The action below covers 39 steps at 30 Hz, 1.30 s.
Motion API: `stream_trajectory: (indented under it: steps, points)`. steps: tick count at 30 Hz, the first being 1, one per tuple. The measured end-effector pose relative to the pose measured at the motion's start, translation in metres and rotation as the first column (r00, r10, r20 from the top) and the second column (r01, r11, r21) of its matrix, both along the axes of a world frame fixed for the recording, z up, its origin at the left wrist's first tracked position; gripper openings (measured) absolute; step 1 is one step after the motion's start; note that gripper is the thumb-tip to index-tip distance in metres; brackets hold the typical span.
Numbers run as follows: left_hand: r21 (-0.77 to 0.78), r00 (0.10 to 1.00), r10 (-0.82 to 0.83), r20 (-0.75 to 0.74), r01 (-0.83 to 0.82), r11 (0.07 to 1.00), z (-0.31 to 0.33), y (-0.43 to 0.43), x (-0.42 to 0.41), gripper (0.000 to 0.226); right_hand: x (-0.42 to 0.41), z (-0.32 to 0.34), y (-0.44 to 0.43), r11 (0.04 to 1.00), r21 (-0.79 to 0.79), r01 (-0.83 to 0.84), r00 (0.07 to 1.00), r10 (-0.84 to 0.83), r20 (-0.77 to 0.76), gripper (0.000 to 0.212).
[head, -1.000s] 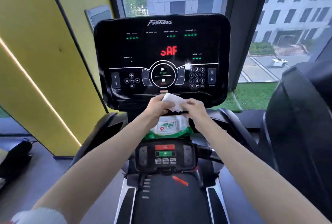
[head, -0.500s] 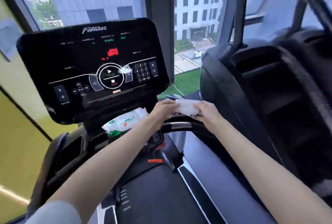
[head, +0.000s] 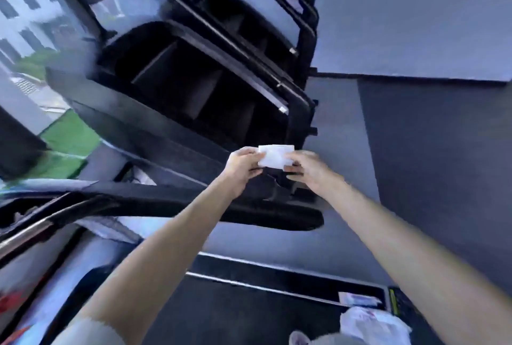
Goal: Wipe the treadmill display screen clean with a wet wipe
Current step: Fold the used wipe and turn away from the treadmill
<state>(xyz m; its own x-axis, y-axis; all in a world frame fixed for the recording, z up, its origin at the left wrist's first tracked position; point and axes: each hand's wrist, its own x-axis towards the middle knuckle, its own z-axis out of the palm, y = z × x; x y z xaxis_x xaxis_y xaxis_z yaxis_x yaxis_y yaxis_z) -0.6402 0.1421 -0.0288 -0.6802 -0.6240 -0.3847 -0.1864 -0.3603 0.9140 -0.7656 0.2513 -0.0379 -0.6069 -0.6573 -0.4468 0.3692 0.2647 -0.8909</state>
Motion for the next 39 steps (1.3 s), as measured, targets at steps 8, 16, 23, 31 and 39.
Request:
stream_trajectory:
  steps: [8, 16, 23, 31, 39]
  points:
    - [0.163, 0.902, -0.422, 0.090, 0.404, 0.900, -0.045, 0.127, -0.140, 0.008, -0.090, -0.035, 0.164, 0.901, 0.152, 0.407, 0.906, -0.419, 0.057, 0.005]
    - [0.278, 0.541, -0.809, 0.232, 0.760, 0.588, -0.114, 0.231, -0.182, 0.008, -0.062, -0.103, 0.283, 0.571, 0.297, 0.765, 0.542, -0.820, 0.181, 0.022]
    - [0.424, 0.360, -0.871, 0.333, 0.768, 0.479, -0.172, 0.305, -0.150, 0.015, 0.005, -0.154, 0.342, 0.391, 0.365, 0.845, 0.215, -0.873, 0.437, 0.022]
    - [0.493, 0.335, -0.815, 0.473, 0.666, 0.560, -0.225, 0.357, -0.130, 0.020, 0.012, -0.202, 0.387, 0.433, 0.590, 0.682, 0.179, -0.880, 0.439, 0.029]
    - [0.416, 0.353, -0.666, 0.657, 0.567, 0.711, -0.270, 0.427, -0.161, 0.005, -0.043, -0.226, 0.456, 0.533, 0.721, 0.443, 0.422, -0.834, 0.357, 0.030]
